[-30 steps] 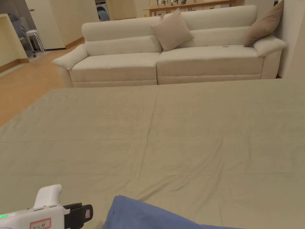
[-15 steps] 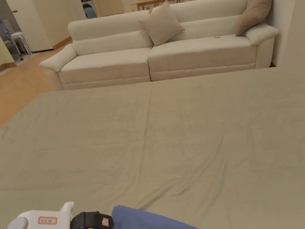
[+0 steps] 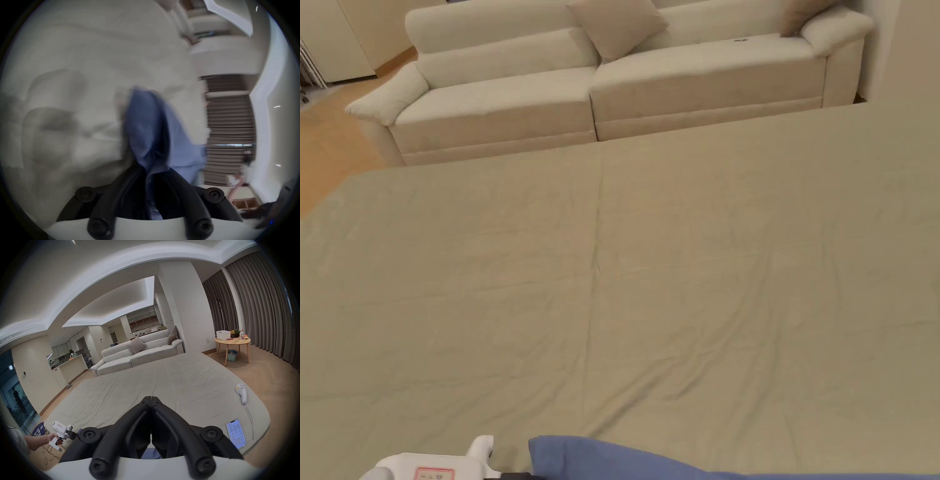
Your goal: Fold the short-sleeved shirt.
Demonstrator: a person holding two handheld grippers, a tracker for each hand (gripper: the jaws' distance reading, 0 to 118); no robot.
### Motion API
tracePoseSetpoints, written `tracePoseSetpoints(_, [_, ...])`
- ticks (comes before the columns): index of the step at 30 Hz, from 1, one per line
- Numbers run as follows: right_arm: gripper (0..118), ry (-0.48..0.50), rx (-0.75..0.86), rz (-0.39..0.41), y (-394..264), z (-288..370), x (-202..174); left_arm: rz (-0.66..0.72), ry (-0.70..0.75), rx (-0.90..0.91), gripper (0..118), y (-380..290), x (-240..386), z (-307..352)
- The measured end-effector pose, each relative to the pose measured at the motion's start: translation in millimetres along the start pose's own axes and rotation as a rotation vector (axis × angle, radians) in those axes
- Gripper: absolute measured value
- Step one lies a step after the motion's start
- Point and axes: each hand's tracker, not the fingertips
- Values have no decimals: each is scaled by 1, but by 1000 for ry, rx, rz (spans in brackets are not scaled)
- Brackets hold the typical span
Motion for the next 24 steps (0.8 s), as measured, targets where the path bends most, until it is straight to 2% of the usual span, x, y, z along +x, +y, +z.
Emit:
tracePoseSetpoints(1, [0,0,-5,1,-1,-1,0,51,-24,-40,4,-4,-7,1])
tracePoseSetpoints(2, [0,5,-10,-5,-3,-3,-1,133,-205,23,4,-7,-6,4])
tracePoseSetpoints(4, [0,13,-17,-15,-6,-2,0,10,-69,31,4,-7,8,6])
tracePoseSetpoints(9, [0,-2,-41,9,-11,-1,-4,90,-38,-21,4,-2,33,17])
tracePoseSetpoints(11, [0,1,-40,3,-14,2,-6,20,-30,-16,4,2,38,28])
tracePoseSetpoints(12, [0,-4,-40,4,-14,2,-8,44,-16,-2,4,7,35,32])
tracePoseSetpoints(14, [0,-12,-40,8,-15,3,-11,92,-95,6,4,7,31,41])
tracePoseSetpoints(15, [0,-12,-41,6,-15,3,-12,70,-122,-13,4,7,30,45])
tracePoseSetpoints(18, [0,-14,-49,6,-16,1,-20,18,-66,-18,4,11,25,57])
tracePoseSetpoints(22, [0,1,-68,10,-17,-3,-29,78,-54,27,4,15,-3,84])
tracePoseSetpoints(24, [0,-6,-72,37,-18,-5,-35,106,-17,64,4,15,-16,103])
